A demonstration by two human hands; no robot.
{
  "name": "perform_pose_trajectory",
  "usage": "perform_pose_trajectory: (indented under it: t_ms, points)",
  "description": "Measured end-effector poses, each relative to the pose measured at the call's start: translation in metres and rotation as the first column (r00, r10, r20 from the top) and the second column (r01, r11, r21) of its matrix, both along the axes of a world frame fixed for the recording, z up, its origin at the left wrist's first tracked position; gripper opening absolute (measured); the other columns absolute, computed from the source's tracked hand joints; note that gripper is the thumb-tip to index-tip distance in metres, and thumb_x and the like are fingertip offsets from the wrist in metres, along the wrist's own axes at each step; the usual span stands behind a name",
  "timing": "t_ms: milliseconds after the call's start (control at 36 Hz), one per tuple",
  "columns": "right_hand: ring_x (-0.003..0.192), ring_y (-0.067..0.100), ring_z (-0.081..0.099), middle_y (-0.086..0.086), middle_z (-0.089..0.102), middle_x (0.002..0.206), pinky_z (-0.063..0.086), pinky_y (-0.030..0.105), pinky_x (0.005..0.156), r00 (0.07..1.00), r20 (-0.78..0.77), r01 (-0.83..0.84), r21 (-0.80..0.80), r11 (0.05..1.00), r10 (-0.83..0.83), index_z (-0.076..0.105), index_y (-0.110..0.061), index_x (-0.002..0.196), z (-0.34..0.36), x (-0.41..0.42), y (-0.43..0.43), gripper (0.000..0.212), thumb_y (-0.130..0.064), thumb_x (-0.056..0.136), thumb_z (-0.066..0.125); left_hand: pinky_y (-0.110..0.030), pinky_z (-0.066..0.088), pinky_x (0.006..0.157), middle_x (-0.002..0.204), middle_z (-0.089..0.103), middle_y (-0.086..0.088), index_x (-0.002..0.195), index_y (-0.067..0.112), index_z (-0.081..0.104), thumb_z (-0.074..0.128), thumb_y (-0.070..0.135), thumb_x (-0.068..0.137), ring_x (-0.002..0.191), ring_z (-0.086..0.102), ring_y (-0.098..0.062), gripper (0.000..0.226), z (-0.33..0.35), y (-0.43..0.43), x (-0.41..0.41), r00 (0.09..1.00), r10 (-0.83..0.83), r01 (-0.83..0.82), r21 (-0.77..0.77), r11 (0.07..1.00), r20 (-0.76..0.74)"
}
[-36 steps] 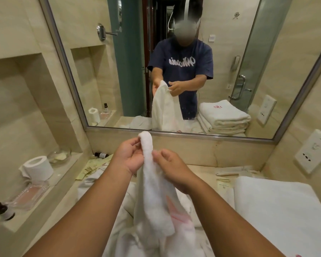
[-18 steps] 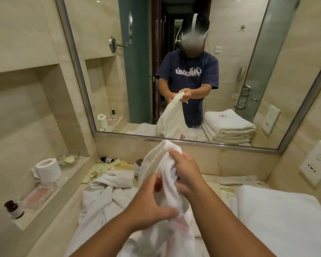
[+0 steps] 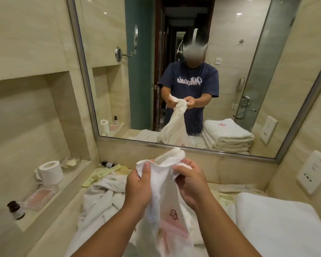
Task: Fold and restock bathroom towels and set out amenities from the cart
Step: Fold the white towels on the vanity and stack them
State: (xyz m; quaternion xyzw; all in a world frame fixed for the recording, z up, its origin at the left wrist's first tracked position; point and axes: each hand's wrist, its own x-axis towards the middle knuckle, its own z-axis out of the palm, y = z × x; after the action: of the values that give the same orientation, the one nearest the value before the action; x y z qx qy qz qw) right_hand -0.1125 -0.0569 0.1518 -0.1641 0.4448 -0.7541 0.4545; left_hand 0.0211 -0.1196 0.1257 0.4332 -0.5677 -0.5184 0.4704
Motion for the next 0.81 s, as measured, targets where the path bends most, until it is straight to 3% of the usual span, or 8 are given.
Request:
perform_pose_trajectory:
  t_ms: [83,222,306,389,472,556,667,806]
  points:
    - [0.079,0.031,0.062,0.023,0.066,0.092,0.055,0.038,0.073,0.997,-0.072,-0.026,-0.024,0.999,0.025,0.06,0.002,0.112,-0.001,0.003,0.01,0.047,0.01,0.066,0.061,-0.031,0.054,0.07,0.083,0.075,0.002,0.097,0.014,0.073,0.049,0.054,0.102,0.08,0.07,-0.016,0.047,0.006,-0.005,0.0,0.998,0.058,-0.059,0.028,0.998,0.025]
    - [0.098,0.038,0.071,0.02,0.076,0.101,0.053,0.056,0.098,0.922,-0.385,-0.029,0.042,0.999,0.043,0.066,-0.004,0.115,0.0,0.005,0.024,0.045,0.015,0.074,0.065,-0.035,0.048,0.068,0.074,0.061,-0.005,0.09,-0.002,0.066,0.049,0.058,0.101,0.072,0.06,-0.019,0.063,0.02,-0.005,0.004,0.997,0.049,-0.043,0.093,0.995,-0.061]
    - [0.084,0.031,0.073,0.013,0.076,0.084,0.06,0.051,0.09,0.808,-0.589,0.008,0.045,0.999,0.02,0.076,-0.014,0.099,0.009,0.007,0.029,0.026,0.007,0.085,0.074,-0.032,0.045,0.061,0.067,0.056,-0.001,0.078,0.004,0.061,0.052,0.052,0.102,0.064,0.055,-0.015,0.054,0.036,-0.001,0.007,1.0,0.027,-0.027,0.025,0.999,-0.006]
    - [0.065,0.017,0.067,0.006,0.069,0.066,0.062,0.039,0.075,0.681,-0.73,0.054,-0.029,0.998,-0.058,0.078,-0.012,0.082,0.023,0.006,0.032,0.029,0.014,0.085,0.066,-0.032,0.037,0.056,0.062,0.047,-0.002,0.073,-0.001,0.055,0.055,0.05,0.1,0.061,0.045,-0.016,0.057,0.046,-0.002,0.009,0.999,0.023,-0.019,-0.091,0.996,0.043]
    - [0.06,0.012,0.065,0.001,0.07,0.065,0.055,0.027,0.064,0.508,-0.858,0.054,-0.052,0.997,-0.073,0.076,-0.015,0.077,0.037,0.009,0.032,0.032,0.013,0.084,0.063,-0.031,0.035,0.053,0.058,0.045,0.001,0.066,0.009,0.056,0.063,0.044,0.097,0.056,0.041,-0.013,0.047,0.049,-0.001,0.01,0.997,-0.021,0.035,-0.188,0.982,0.071]
    - [0.066,0.014,0.065,-0.006,0.07,0.069,0.056,0.032,0.063,0.343,-0.938,0.064,-0.028,0.998,-0.048,0.076,-0.024,0.081,0.044,0.009,0.032,0.024,-0.003,0.089,0.069,-0.027,0.035,0.048,0.05,0.05,0.01,0.062,0.019,0.067,0.065,0.038,0.098,0.049,0.041,-0.006,0.041,0.05,0.011,0.007,0.973,-0.186,0.218,-0.289,0.932,0.135]
    - [0.072,0.014,0.065,-0.009,0.069,0.075,0.056,0.037,0.068,0.238,-0.971,0.043,0.003,0.999,-0.007,0.074,-0.026,0.086,0.048,0.005,0.034,0.014,-0.015,0.093,0.069,-0.046,0.06,0.072,0.081,0.077,0.002,0.095,0.03,0.08,0.053,0.05,0.104,0.079,0.071,-0.017,0.035,0.047,0.01,0.006,0.936,-0.289,0.336,-0.263,0.904,0.201]
    - [0.069,0.013,0.061,-0.011,0.066,0.071,0.051,0.03,0.064,0.179,-0.984,0.024,0.012,1.0,0.007,0.07,-0.025,0.078,0.052,0.006,0.033,0.017,-0.024,0.095,0.068,-0.057,0.056,0.087,0.093,0.078,-0.002,0.1,0.026,0.078,0.042,0.057,0.101,0.095,0.073,-0.025,0.047,0.055,0.007,0.006,0.911,-0.365,0.4,-0.195,0.896,0.19]
